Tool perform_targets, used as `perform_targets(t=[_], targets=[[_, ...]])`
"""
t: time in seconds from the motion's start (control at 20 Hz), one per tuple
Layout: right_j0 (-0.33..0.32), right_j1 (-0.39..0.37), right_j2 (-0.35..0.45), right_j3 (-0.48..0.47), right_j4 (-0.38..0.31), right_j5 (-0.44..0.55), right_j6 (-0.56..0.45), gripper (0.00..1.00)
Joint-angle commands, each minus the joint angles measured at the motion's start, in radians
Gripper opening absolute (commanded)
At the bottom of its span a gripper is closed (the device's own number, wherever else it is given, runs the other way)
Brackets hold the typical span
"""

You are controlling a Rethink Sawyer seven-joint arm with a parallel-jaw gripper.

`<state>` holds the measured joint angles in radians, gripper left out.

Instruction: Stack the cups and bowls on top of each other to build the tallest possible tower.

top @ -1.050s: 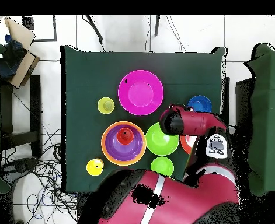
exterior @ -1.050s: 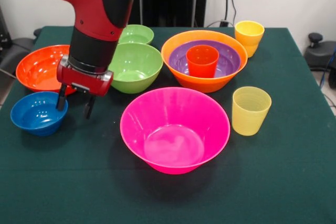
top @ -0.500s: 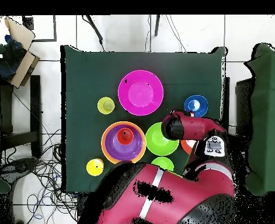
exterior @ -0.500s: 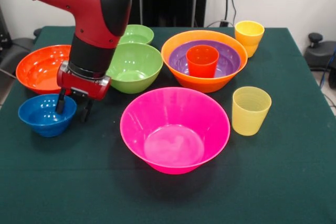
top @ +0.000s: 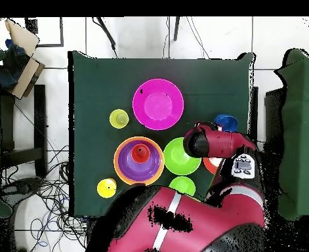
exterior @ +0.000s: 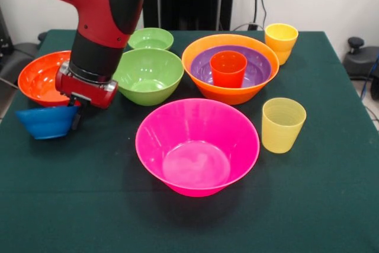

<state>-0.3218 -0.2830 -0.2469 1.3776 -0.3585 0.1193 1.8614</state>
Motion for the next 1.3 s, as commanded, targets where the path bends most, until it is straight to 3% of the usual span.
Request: perform_targets(t=[0.05,0.15,0.4,0.55,0.85,1.05,1.3], targets=[[0.037,-0.041,0.097,0.069,0.047,0.131,0.098,0.00],[0.022,-0.095,0.141,0.099,0.075,0.216,0.069,0.00],[0.075,-0.213,0.127,0.106,0.160,0.413,0.075,0.00],[0.067,-0.267,0.159,0.083,0.245,0.630,0.068,0.00],[0.074,-0.330,0.182,0.053,0.382,0.929,0.130,0.00],[0.085,-0.334,0.189,0.038,0.467,1.027,0.180,0.00],[0.134,-0.300,0.155,0.017,0.540,1.041,0.272,0.00]])
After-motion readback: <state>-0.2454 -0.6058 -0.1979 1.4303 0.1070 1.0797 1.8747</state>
